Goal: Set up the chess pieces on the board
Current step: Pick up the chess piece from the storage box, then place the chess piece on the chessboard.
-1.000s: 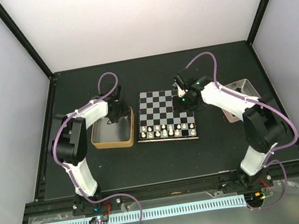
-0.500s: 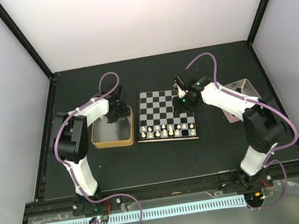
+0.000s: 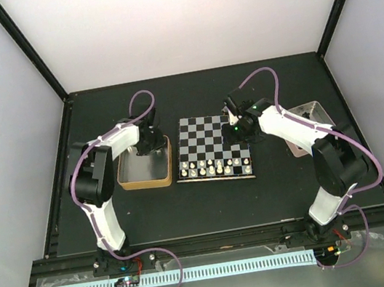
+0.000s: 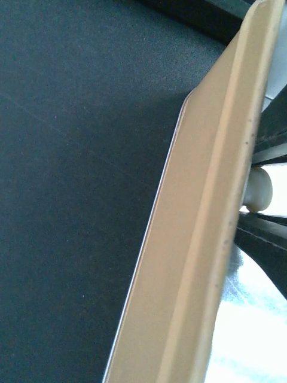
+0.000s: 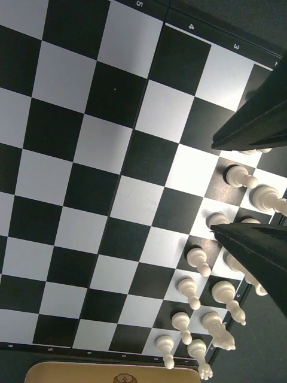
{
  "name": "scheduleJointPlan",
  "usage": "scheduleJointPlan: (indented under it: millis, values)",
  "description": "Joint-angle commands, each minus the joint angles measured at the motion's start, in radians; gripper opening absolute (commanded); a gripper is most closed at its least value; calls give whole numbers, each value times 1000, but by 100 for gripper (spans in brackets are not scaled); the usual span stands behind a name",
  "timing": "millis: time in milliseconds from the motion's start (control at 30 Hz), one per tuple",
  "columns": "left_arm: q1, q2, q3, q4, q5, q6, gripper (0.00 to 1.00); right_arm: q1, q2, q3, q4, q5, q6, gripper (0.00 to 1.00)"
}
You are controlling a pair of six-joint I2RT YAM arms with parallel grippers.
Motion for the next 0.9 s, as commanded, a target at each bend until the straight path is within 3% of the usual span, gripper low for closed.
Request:
scheduleJointPlan:
  millis: [0, 100, 300, 500, 667, 867]
  values:
    - [10, 20, 24, -6, 35, 58, 19, 1, -37, 1, 12, 16, 15, 35]
    - [11, 3, 1, -6, 53, 58, 11, 1, -41, 4, 10, 12, 17, 35]
    - [11, -129, -79, -8, 84, 110, 9, 0, -55, 20, 17, -49, 1, 36]
    - [7, -340, -155, 36, 291, 272, 9, 1, -49, 33, 108, -349, -46, 37]
    - [-21, -510, -255, 212, 558, 415, 9, 1, -74, 24, 260, -606, 3, 54]
    - [-70, -630, -328, 389, 685, 516, 8, 1, -100, 35, 400, -750, 125, 62]
